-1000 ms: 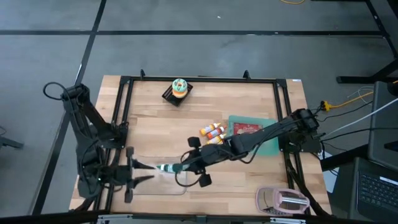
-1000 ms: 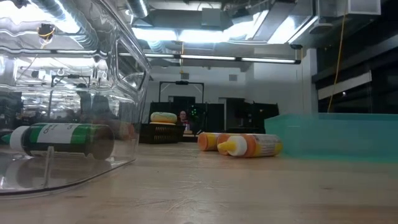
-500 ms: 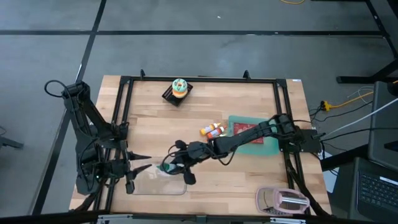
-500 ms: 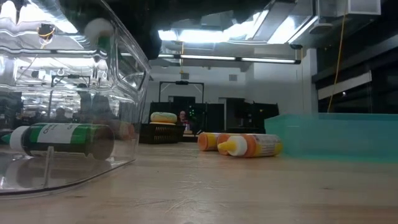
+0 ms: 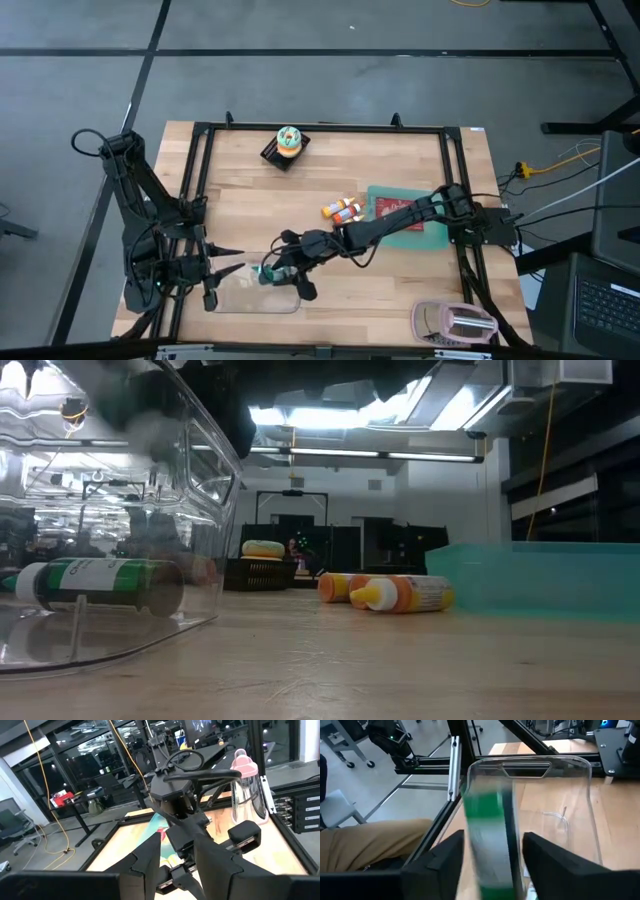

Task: Pick & Place Food Item
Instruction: Put the green food coloring bottle into the transparent bin, then put the top yellow food coloring bottle into the transparent bin

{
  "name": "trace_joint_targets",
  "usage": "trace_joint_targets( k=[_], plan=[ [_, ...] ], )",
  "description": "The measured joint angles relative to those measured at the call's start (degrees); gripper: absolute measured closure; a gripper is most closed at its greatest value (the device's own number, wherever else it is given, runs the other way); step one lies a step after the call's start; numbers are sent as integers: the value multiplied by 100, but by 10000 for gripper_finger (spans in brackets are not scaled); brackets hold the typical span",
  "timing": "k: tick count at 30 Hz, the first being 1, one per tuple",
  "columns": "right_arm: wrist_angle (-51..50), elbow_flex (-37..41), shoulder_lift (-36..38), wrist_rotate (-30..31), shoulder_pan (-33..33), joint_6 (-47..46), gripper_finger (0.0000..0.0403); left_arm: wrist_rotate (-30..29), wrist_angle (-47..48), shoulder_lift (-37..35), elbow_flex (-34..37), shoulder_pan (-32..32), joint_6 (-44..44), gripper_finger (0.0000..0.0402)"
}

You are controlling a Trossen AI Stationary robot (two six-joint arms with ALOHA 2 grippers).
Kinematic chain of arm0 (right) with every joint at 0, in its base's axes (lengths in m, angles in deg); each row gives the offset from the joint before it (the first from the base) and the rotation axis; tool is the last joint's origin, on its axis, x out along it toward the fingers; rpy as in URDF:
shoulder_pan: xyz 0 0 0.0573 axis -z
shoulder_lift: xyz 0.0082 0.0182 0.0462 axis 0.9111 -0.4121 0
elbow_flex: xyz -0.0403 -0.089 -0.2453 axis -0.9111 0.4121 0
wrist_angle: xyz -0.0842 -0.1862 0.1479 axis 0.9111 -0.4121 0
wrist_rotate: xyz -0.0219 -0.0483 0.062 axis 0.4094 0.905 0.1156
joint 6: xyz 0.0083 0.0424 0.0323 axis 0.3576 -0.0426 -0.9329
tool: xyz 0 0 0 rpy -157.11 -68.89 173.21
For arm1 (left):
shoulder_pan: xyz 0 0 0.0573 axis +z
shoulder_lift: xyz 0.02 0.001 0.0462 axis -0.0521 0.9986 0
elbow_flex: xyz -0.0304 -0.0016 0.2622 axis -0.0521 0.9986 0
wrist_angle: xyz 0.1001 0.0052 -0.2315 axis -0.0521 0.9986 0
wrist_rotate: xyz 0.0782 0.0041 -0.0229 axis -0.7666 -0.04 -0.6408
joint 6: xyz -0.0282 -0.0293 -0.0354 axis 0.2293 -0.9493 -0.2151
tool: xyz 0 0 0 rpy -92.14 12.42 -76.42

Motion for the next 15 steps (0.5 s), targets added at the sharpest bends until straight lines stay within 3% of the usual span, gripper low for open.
trace_joint_targets(
  k=[5, 10, 15],
  plan=[
    [4, 0, 0, -2, -21, 14, 155, 62, 0, 0, 0, 0, -62, 288],
    [425, 0, 2, -277, -42, 43, 142, 244, 13, 62, 0, 420, -533, 288],
    [906, 0, 251, -711, -215, 364, 141, 1739, 372, 292, 0, 1471, -896, 288]
  ],
)
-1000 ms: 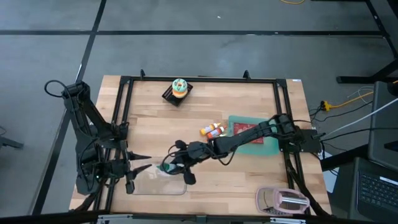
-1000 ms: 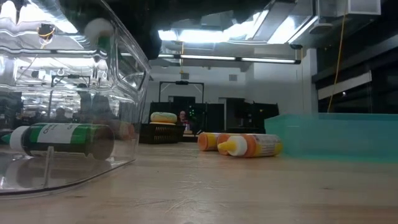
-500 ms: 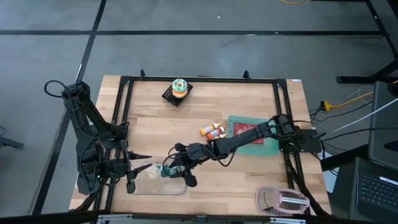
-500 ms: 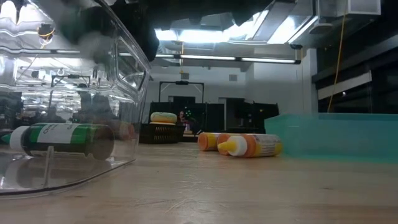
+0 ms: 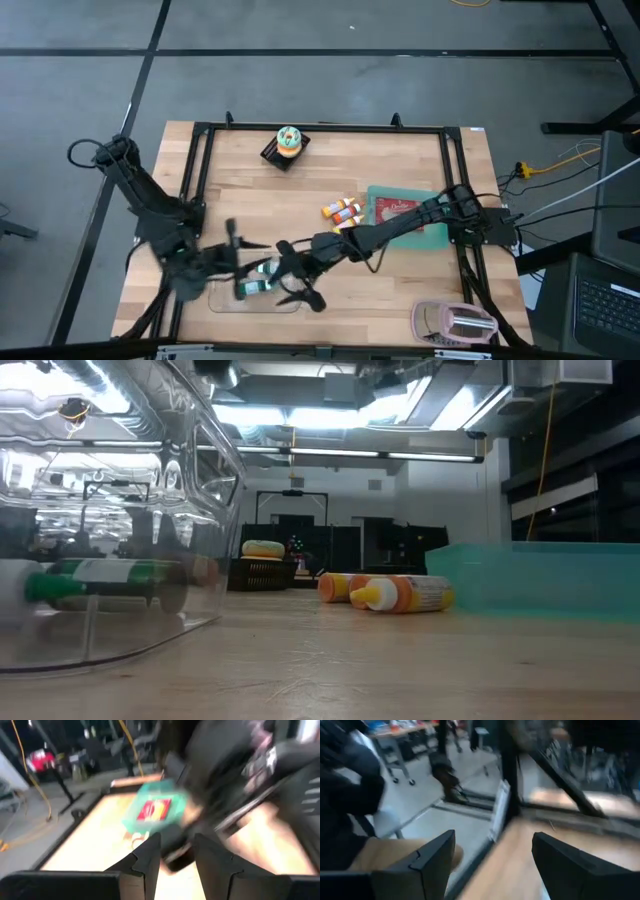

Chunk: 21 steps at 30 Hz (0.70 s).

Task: Pick & Place Food Item
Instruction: Put the top yellow food coloring bottle into the transparent bin

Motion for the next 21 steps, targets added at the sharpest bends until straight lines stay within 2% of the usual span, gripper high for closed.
trace_joint_targets(
  k=[5, 7, 9, 12, 16, 18, 21],
  plan=[
    [-155, 0, 449, 8, -292, 589, 146, 997, 51, 270, -2, 890, -78, 288],
    [-307, 0, 636, 66, -428, 848, 150, 1211, 45, 347, -2, 1135, -75, 288],
    [-555, 0, 869, 268, -594, 1075, 155, 1329, 20, 410, -2, 1347, -32, 288],
    [-1006, 0, 1164, 882, -851, 1514, 162, 1475, 12, 473, -2, 1621, 48, 288],
    [-1499, 0, 1539, 2370, -1202, 2023, 169, 1992, -110, 692, -2, 2221, 109, 288],
    [-1841, -2, 1716, 3565, -1395, 2207, 171, 2556, -454, 923, 9, 2570, 315, 288],
    [-2683, -2, 1901, 5807, -1676, 2256, 174, 3440, -1215, 1415, 26, 3067, 762, 288]
  ],
)
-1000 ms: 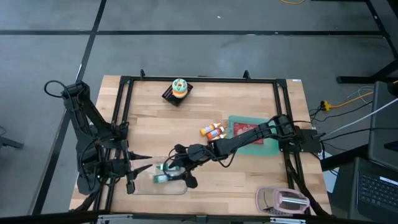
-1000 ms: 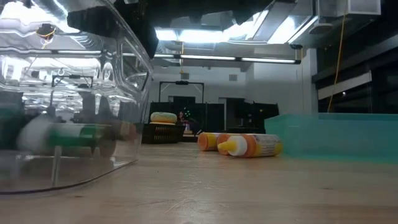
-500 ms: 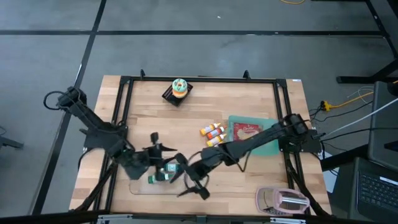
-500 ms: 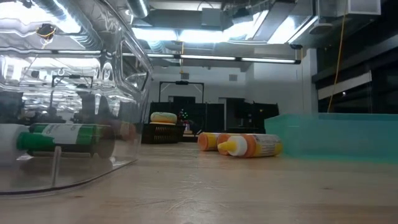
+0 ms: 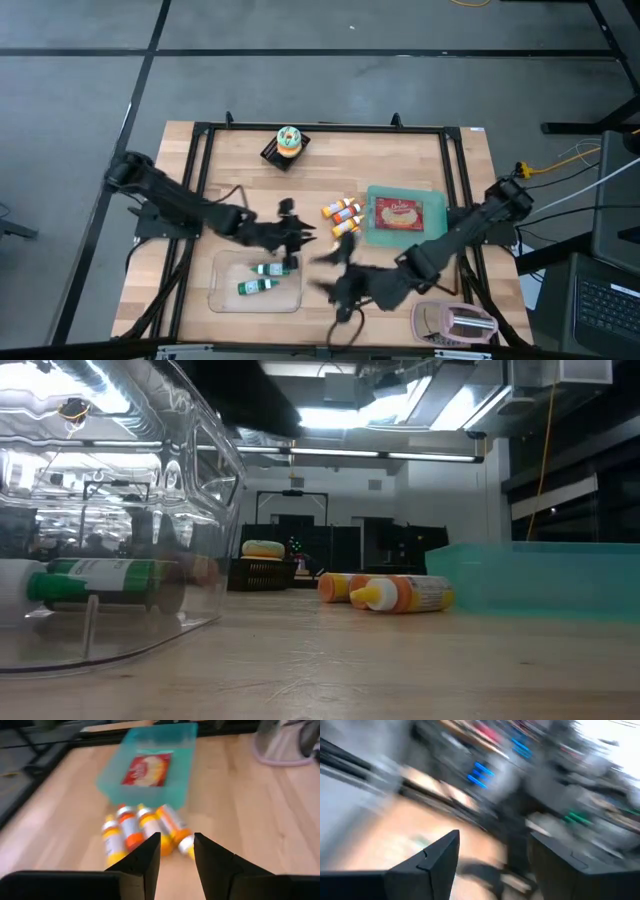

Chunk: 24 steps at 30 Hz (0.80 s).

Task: Pick & Place Food Item
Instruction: Put the top yellow food coloring bottle into the transparent bin

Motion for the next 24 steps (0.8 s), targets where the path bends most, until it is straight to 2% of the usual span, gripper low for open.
trace_joint_targets(
  k=[3, 4, 6, 11, 14, 18, 21, 24],
  plan=[
    [-1270, 2, 215, 1908, -176, -612, 174, 535, -757, 500, 0, 404, 279, 288],
    [-1785, 2, 300, 2289, -225, -1019, 174, 538, -894, 651, 0, 516, 335, 288],
    [-2884, 1, 475, 2682, -312, -2008, 174, 503, -1001, 910, 0, 766, 369, 288],
    [-5146, 2, 776, 3205, -585, -4445, 174, 813, -919, 1356, 4, 1380, 36, 288],
    [-5888, 2, 803, 3294, -701, -5407, 174, 804, -961, 1495, 7, 1563, 22, 288],
    [-6183, 2, 809, 3305, -781, -5875, 173, 920, -988, 1637, 7, 1771, -43, 288],
    [-6186, 2, 809, 3283, -780, -5910, 173, 1280, -1017, 1809, 7, 1929, -210, 284],
    [-6188, 2, 809, 3265, -780, -5931, 173, 1384, -1181, 2086, 7, 1992, -221, 273]
  ],
)
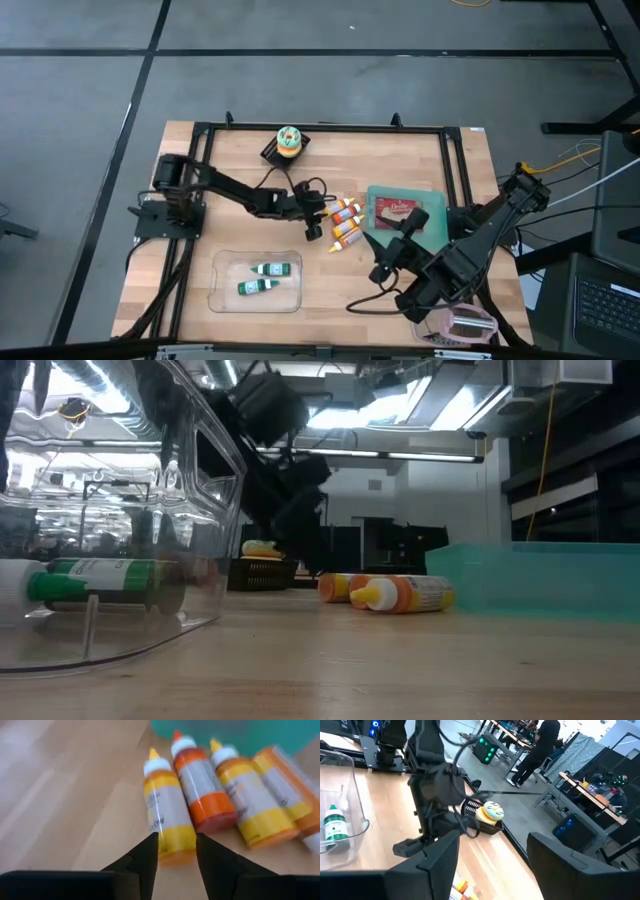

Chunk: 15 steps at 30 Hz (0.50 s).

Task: Pick & Place Food Item
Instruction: Put the top yellow food coloring bottle into the transparent bin

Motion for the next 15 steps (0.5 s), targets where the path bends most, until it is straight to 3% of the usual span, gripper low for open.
trace_joint_targets(
  k=[7, 15],
  plan=[
    [-17, 0, 0, -9, 0, -20, 173, 126, -711, 478, -7, 2, -15, 248],
    [-19, 0, 0, -26, 0, -19, 173, 136, -814, 758, 4, 99, -188, 244]
  ],
)
